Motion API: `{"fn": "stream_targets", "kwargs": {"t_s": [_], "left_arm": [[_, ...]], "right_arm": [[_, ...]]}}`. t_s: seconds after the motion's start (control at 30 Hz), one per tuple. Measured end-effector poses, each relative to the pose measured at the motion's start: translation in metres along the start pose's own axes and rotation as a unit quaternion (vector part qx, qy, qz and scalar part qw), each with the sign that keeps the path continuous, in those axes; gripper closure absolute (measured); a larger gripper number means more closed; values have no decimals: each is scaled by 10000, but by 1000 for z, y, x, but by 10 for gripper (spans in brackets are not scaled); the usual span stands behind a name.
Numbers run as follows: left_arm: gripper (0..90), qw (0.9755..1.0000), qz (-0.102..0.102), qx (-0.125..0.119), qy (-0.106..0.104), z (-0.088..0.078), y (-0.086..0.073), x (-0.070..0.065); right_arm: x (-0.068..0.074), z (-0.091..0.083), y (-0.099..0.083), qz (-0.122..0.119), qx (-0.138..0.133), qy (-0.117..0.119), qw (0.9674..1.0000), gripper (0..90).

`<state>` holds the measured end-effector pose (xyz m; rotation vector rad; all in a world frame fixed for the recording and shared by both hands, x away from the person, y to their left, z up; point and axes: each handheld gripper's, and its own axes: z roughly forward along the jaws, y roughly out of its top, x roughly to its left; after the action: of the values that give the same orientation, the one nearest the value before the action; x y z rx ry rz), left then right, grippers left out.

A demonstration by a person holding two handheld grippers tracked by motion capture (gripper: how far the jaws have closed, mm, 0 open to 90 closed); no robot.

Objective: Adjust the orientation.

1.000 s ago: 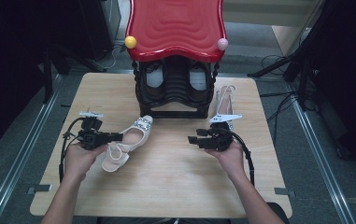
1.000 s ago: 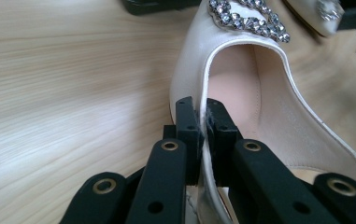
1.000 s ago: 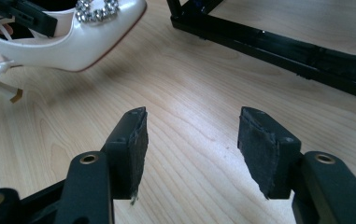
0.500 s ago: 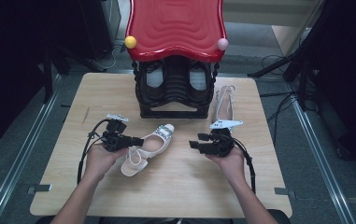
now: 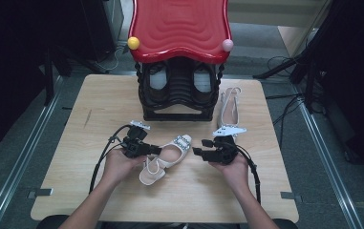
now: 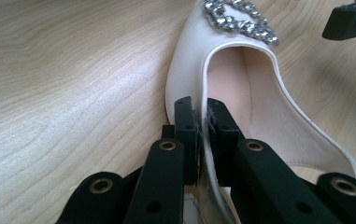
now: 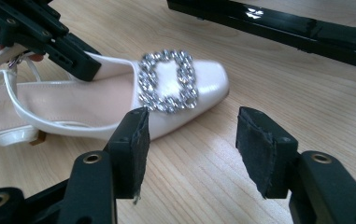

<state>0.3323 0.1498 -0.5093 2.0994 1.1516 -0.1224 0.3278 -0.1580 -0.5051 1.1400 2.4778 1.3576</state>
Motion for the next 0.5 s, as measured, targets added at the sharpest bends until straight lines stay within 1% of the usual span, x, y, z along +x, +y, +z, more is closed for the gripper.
{"fn": "stream_targets", "kwargs": {"t_s": [0.07, 0.1, 0.13, 0.2, 0.23, 0.27, 0.3, 0.33, 0.37, 0.4, 0.43, 0.5], "left_arm": [[848, 10000, -1, 5, 6, 1, 0, 0], [847, 9999, 85, -1, 102, 0, -1, -1], [841, 9999, 85, -1, 102, 0, -1, -1], [827, 9997, -57, -177, -129, -6, 0, 1], [785, 9997, -35, -195, -162, -9, 0, 1], [774, 9997, -35, -195, -162, -9, 0, 1], [756, 9997, 13, -198, -146, -10, 0, 1], [756, 9997, 36, -181, -170, -11, 0, 0], [719, 9997, 133, -150, -119, -14, 1, -3], [703, 9997, 133, -150, -119, -14, 1, -3], [684, 9996, 157, -179, -151, -18, 3, -5], [639, 9995, 205, -205, -151, -23, 4, -7]], "right_arm": [[0, 2, 0, 23, -12, -8, 10000, 469], [0, 3, 0, 5, -17, -18, 10000, 471], [0, 3, 0, 5, -17, -18, 10000, 471], [0, 5, 0, -3, -27, -15, 10000, 474], [1, 6, 0, 32, -21, -26, 10000, 485], [1, 6, 0, 32, -21, -26, 10000, 485], [2, 7, 0, 90, -49, -2, 9999, 512], [2, 7, 0, 90, -49, -2, 9999, 512], [3, 8, 0, 138, -83, 28, 9999, 566], [4, 9, 0, 135, -101, 27, 9999, 604], [5, 9, -1, 165, -91, 49, 9998, 636], [7, 13, -2, 107, -60, 99, 9999, 688]]}}
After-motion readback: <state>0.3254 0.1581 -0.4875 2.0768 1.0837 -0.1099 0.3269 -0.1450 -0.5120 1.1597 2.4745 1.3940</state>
